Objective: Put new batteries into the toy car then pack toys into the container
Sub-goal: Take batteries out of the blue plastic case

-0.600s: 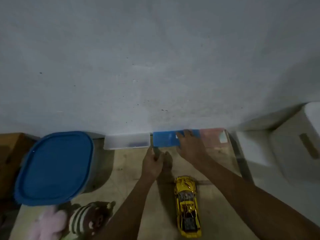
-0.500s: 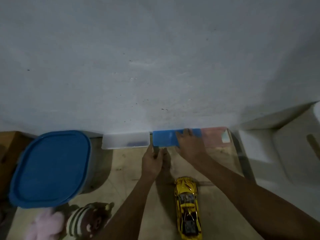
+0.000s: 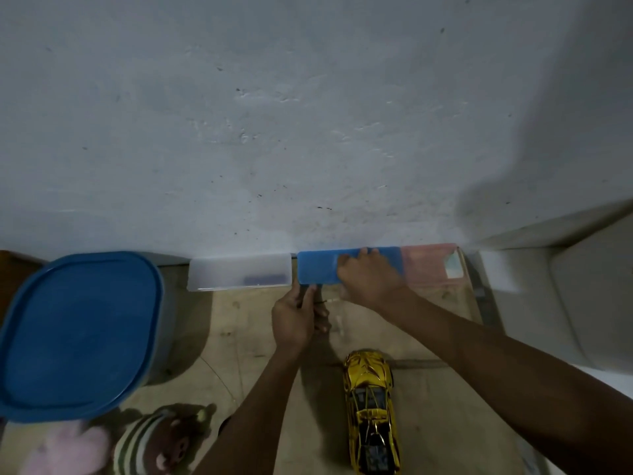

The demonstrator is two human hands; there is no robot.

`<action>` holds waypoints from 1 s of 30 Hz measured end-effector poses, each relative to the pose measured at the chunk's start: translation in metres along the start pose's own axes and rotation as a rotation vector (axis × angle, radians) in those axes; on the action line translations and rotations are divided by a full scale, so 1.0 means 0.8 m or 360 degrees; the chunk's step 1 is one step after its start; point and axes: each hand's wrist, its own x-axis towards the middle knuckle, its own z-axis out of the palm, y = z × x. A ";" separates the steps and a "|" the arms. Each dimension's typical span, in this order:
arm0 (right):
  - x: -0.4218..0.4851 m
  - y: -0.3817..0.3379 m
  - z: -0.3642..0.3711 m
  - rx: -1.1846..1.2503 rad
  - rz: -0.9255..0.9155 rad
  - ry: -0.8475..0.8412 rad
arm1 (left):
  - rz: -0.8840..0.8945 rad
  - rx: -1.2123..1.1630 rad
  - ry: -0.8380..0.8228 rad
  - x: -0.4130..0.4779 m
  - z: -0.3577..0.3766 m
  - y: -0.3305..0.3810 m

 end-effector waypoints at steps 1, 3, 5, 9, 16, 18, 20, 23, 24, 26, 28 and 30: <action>0.000 0.000 -0.004 0.0016 -0.0011 0.0017 | 0.0000 -0.0013 0.0000 0.000 0.000 0.001; 0.002 0.002 -0.009 0.0026 -0.0054 0.0045 | 0.0009 -0.0037 0.0007 0.001 0.000 0.002; 0.003 0.005 -0.015 0.0009 -0.0121 0.0063 | -0.0003 -0.0060 0.0004 0.001 0.001 0.002; 0.007 0.015 -0.027 0.0027 -0.0162 0.0031 | 0.0053 0.0074 -0.0035 0.001 -0.001 -0.003; 0.002 0.026 -0.032 -0.0046 -0.0154 0.0079 | -0.0188 0.0004 0.0068 -0.002 0.006 0.004; 0.004 0.029 -0.034 -0.0055 -0.0178 0.0077 | -0.0114 0.0034 0.0070 -0.005 0.006 0.001; 0.007 0.032 -0.036 -0.0065 -0.0207 0.0075 | -0.0089 0.0021 0.0066 -0.005 0.005 0.000; 0.008 0.035 -0.037 -0.0109 -0.0243 0.0087 | -0.0124 0.0002 0.0053 -0.005 0.004 0.006; 0.008 0.036 -0.035 -0.0131 -0.0257 0.0089 | -0.0147 -0.0007 0.0050 -0.004 0.004 0.007; 0.007 0.037 -0.035 -0.0167 -0.0285 0.0084 | -0.0160 -0.0029 0.0029 -0.005 0.003 0.010; 0.008 0.039 -0.036 -0.0177 -0.0329 0.0073 | -0.0143 -0.0063 -0.0008 -0.007 0.002 0.012; 0.010 0.040 -0.037 -0.0201 -0.0384 0.0076 | -0.0133 -0.0090 -0.0028 -0.008 0.001 0.014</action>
